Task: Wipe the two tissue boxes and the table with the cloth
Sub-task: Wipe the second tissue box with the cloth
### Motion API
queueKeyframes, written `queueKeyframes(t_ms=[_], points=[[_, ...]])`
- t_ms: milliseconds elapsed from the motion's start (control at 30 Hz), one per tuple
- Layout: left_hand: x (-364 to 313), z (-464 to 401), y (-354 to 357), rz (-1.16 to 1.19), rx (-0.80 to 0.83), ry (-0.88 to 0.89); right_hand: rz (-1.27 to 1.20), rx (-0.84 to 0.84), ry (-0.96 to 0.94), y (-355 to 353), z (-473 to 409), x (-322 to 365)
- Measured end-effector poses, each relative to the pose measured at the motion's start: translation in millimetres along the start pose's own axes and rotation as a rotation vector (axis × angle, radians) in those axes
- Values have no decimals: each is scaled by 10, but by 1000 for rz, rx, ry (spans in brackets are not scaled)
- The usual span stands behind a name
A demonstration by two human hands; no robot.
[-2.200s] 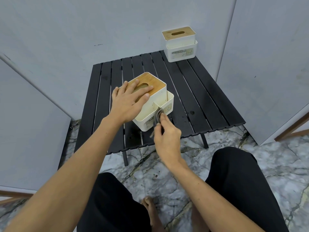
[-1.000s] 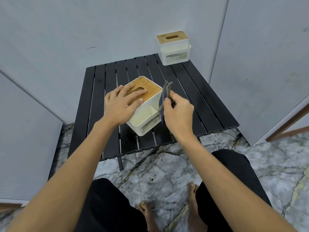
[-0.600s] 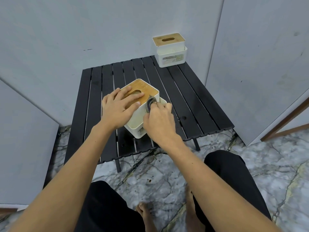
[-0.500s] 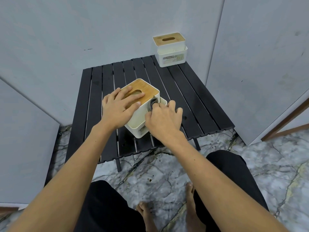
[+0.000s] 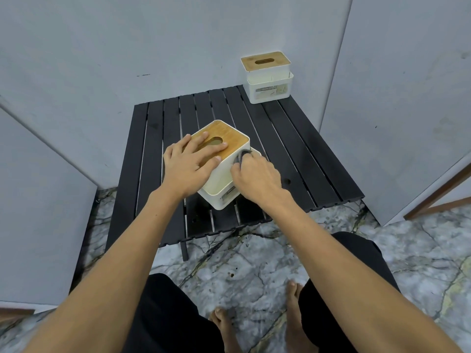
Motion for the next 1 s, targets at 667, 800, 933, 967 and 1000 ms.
queueKeyframes(t_ms=[667,800,933,967,1000], points=[[-11,-5,4,1,-21,28,-32,-53,-12,36,46,-58],[-4,-4,-10,1,-45,42,-27,-49,16,12,-15,-53],[-8,5,-4,-4,-64,38,78,-79,-61,44,131,114],[-16,4,-2,-10,-65,38,86,-84,-68,45,155,102],[-16,3,-5,-14,-64,36,89,-85,-73,44,164,86]])
Point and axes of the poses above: each hand's wrist, its own z-axis away from the middle knuckle, its own y-axis out of the palm, x = y × z, the point moved 7 cm from there along -z, towards the middle knuckle, and after that the axes turned 15 degrees about z, right-handed, at the moved point
